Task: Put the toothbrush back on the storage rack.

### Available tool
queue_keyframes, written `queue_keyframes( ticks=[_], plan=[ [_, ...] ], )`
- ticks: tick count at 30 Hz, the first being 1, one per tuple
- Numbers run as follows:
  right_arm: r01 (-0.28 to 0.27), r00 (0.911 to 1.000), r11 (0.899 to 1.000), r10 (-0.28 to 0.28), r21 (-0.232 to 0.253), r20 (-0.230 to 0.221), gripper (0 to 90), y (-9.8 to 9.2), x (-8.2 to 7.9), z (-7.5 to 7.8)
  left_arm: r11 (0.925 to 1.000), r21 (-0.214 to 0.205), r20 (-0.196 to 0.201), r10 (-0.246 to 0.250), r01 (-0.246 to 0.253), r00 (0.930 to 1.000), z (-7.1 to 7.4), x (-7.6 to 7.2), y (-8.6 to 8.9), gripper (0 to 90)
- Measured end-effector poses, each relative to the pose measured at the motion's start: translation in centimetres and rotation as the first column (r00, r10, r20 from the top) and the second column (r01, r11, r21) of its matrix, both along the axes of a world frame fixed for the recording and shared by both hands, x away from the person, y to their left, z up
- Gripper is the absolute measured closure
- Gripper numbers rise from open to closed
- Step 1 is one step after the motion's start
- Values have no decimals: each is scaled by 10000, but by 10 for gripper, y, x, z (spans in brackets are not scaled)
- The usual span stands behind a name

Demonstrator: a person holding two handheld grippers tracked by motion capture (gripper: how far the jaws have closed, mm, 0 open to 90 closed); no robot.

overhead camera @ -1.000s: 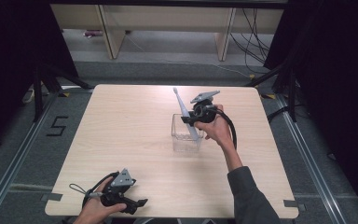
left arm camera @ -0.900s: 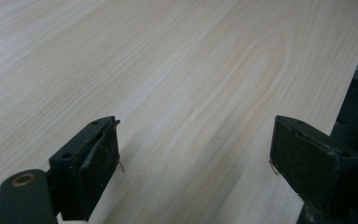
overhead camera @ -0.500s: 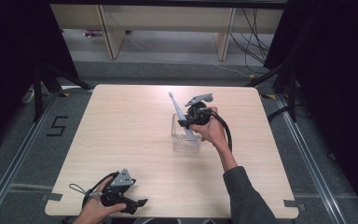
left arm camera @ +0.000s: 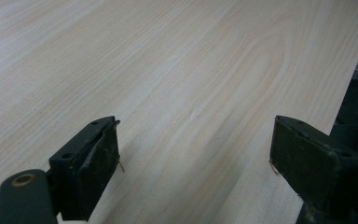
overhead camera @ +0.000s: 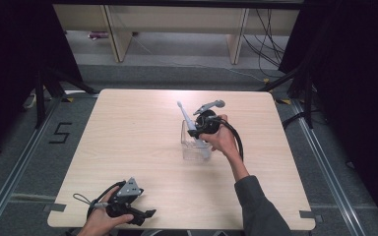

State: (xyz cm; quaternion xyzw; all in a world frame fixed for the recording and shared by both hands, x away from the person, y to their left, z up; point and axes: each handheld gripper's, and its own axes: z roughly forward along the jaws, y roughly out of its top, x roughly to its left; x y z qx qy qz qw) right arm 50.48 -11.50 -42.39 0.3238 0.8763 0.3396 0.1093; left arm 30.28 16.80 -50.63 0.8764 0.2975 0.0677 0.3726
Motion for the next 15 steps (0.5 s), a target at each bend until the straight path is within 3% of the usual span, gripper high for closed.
queue_keyframes(
  ticks=[1,2,3,7,8,10,12,14,15],
  plan=[
    [230,9996,9997,-228,121,-172,666,1,-1,-1,10000,2,7,-2,2,10000,0,0,0,149],
    [4,10000,10000,-4,21,18,666,0,1,-1,10000,-25,-10,33,-33,10000,0,0,0,149],
    [159,9996,9999,-158,38,-242,666,1,-1,-1,10000,-17,9,28,-28,10000,0,0,0,149],
    [33,10000,9999,-32,-131,67,665,1,2,-2,10000,1,6,-2,2,10000,0,0,0,149],
    [371,9990,9990,-377,-250,-236,665,2,0,-2,10000,-3,1,-3,3,10000,0,0,0,149],
    [-32,10000,9996,35,-295,85,664,2,3,-3,10000,-2,2,-9,9,10000,0,0,0,149],
    [49,9999,9998,-50,-203,-86,664,3,3,-4,10000,-13,11,5,-5,10000,0,0,0,149],
    [18,10000,9998,-16,-221,83,664,3,4,-5,10000,-11,16,12,-12,10000,0,0,0,149],
    [403,9987,9989,-410,-222,-296,663,4,1,-4,10000,-45,-3,38,-38,10000,0,0,0,149]
  ],
)
